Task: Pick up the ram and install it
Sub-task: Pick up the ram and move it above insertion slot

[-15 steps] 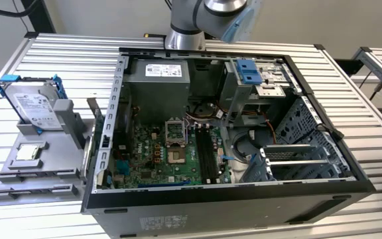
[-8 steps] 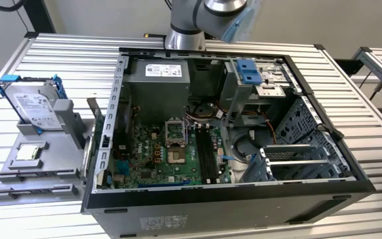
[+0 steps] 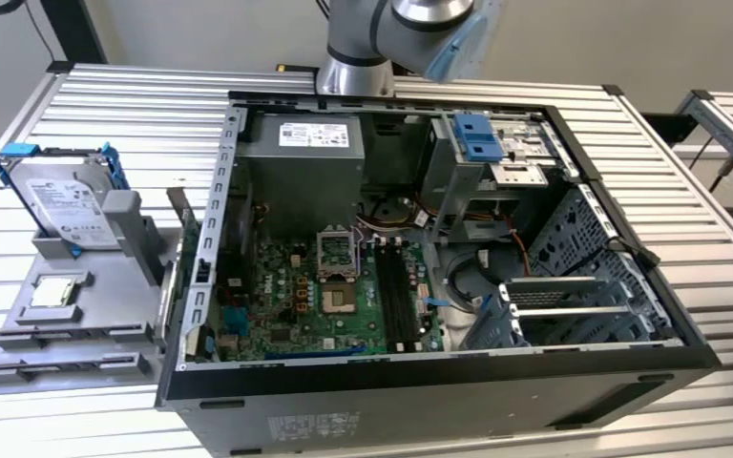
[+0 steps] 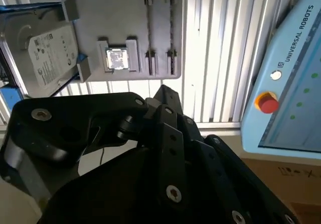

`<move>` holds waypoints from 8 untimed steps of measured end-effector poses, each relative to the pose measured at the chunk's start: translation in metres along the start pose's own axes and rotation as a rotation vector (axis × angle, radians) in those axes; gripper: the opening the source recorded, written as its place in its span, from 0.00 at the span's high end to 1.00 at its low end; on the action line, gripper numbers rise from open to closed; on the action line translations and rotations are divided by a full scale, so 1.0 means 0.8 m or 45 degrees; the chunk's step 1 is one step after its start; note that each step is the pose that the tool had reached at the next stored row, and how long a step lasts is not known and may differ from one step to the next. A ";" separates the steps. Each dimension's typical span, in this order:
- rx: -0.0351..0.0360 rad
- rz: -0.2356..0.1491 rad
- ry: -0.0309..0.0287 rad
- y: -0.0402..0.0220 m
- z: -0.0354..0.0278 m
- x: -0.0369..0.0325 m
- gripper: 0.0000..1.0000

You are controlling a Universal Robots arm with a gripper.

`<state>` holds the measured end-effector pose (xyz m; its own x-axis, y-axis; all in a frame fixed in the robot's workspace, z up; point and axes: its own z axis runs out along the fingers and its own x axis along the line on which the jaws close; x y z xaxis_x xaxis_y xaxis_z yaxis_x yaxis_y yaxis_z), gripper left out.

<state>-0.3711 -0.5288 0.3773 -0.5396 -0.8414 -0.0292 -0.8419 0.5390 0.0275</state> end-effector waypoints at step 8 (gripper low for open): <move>0.0383 -0.123 -0.0161 0.0000 0.0003 -0.0001 1.00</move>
<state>-0.3710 -0.5286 0.3771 -0.4555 -0.8892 -0.0429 -0.8899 0.4561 -0.0060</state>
